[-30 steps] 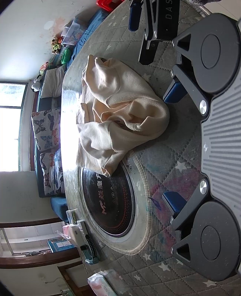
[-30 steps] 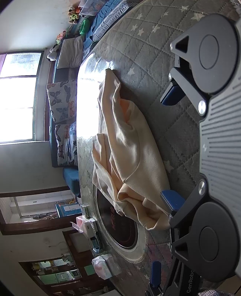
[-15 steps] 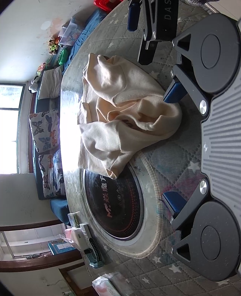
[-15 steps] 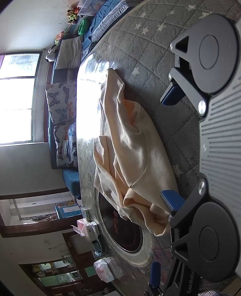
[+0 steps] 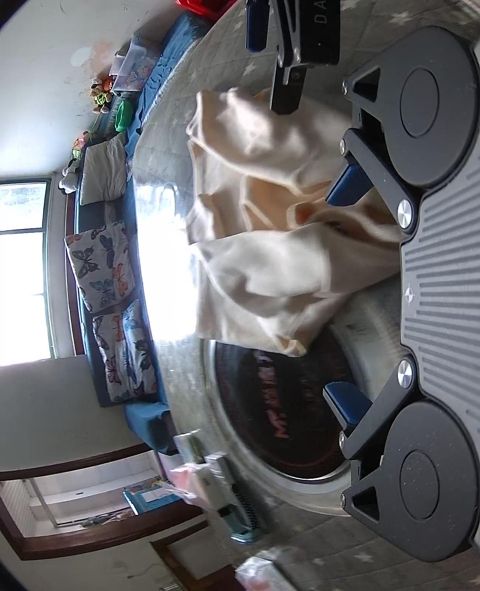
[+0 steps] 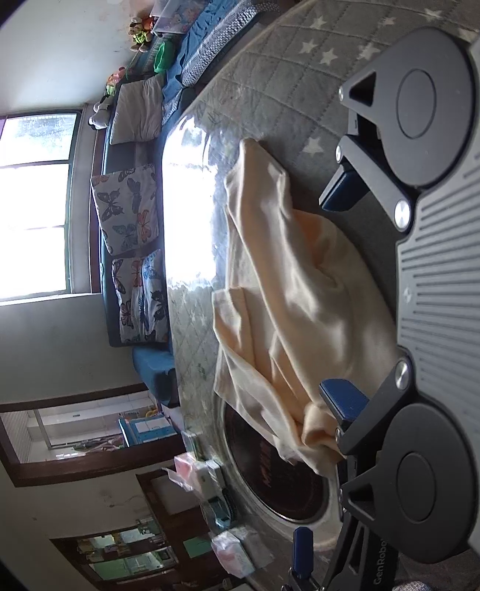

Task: Fold clothes

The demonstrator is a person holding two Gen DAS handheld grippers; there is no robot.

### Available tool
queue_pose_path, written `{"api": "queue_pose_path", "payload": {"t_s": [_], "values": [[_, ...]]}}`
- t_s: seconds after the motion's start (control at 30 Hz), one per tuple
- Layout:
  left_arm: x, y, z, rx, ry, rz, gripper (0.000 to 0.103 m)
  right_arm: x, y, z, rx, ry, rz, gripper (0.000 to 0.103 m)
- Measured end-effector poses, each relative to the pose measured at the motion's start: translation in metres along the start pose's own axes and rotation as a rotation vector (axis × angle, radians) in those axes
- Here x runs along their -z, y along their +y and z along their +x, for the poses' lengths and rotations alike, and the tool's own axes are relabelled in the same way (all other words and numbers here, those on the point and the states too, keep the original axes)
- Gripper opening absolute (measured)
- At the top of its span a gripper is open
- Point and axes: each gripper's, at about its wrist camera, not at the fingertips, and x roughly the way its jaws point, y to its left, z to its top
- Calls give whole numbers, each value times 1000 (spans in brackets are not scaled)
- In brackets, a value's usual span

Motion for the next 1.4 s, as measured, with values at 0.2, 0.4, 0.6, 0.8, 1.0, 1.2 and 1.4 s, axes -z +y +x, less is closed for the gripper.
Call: {"api": "queue_pose_path", "payload": {"t_s": [0.2, 0.4, 0.6, 0.8, 1.0, 1.2, 1.4], "values": [[-35, -6, 24, -13, -46, 34, 98, -22, -15, 16, 20, -9, 15, 94], [-62, -23, 59, 13, -73, 96, 84, -41, -38, 40, 33, 2, 68, 83], [-79, -37, 104, 60, -51, 161, 80, -58, -48, 67, 26, 24, 62, 68], [-83, -38, 133, 101, 13, 174, 75, -66, -51, 90, -18, 73, 110, 59], [-84, -18, 143, 167, 65, 89, 29, -71, -36, 107, -34, 116, 104, 50], [-82, -2, 124, 162, 12, 49, 15, -65, -19, 121, -4, 164, 43, 37], [-74, 38, 89, 119, -59, -66, 15, -57, -13, 109, 34, 149, -39, 5]]}}
